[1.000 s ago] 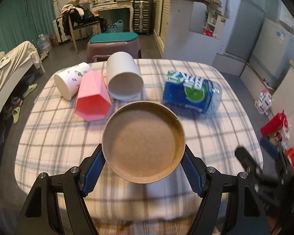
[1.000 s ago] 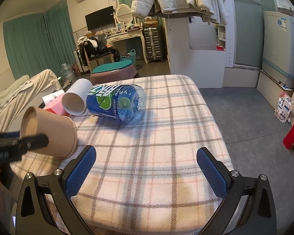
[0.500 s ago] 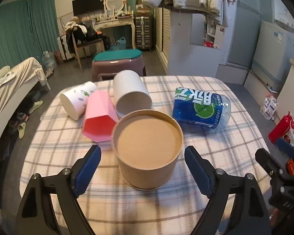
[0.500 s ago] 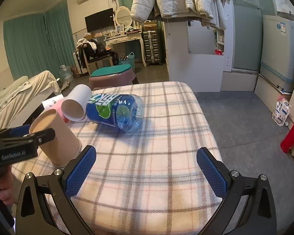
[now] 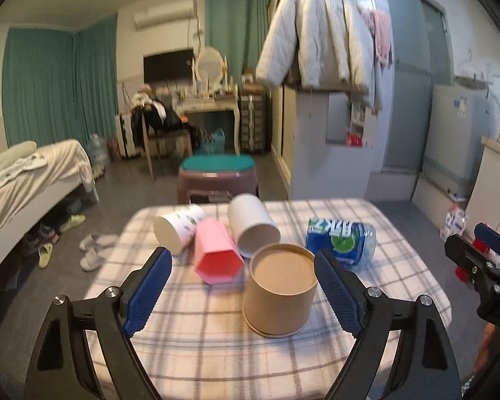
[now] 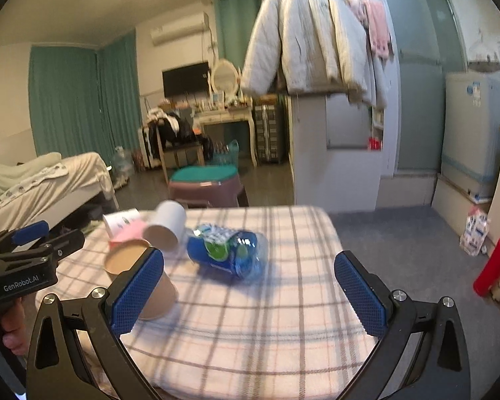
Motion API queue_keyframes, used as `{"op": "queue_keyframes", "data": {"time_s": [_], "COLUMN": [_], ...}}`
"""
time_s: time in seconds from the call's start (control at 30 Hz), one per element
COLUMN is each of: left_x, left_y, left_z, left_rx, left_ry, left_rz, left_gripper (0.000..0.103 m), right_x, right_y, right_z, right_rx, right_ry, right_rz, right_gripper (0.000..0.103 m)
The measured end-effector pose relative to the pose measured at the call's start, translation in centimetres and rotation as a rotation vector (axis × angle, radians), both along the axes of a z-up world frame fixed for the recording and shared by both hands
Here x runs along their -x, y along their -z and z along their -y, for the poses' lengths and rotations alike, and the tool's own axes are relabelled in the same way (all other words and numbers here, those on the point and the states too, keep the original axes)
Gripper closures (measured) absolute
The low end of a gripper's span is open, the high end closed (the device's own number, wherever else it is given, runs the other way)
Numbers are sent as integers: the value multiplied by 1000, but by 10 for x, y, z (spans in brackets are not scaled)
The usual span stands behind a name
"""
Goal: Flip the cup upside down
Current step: 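Lower the brown cup onto the table and open the left tool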
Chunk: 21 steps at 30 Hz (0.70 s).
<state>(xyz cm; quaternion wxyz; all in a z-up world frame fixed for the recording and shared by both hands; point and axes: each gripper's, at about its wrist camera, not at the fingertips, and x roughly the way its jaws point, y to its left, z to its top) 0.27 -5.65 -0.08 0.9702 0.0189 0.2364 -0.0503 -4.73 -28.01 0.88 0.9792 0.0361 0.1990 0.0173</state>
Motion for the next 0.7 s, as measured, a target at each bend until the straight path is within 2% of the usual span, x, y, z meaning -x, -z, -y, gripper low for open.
{"op": "queue_keyframes", "data": {"time_s": [0.2,0.43,0.5,0.53,0.7], "left_x": [26,47,51,53,56], "left_y": [0,16,19,20,23], "left_z": [-17,-30,-32,-33,-37], "left_rx": [-7,3,7,10,26], "left_ry": [-15,-11,-9,-14,-14], "left_rz": [57,70,75,80,76], "left_gripper": [13,13,3,1,0], "right_x": [19,36,37,37,37], "right_y": [-1,15,18,19,25], "right_z": [-17,-36,-39,-41,-49], "right_rx": [0,12,24,32,51], "right_ry": [-6,-12,-12,-11,-20], "right_rz": [9,-7,-14,-18,-39], "right_gripper": [0,0,0,0,0]}}
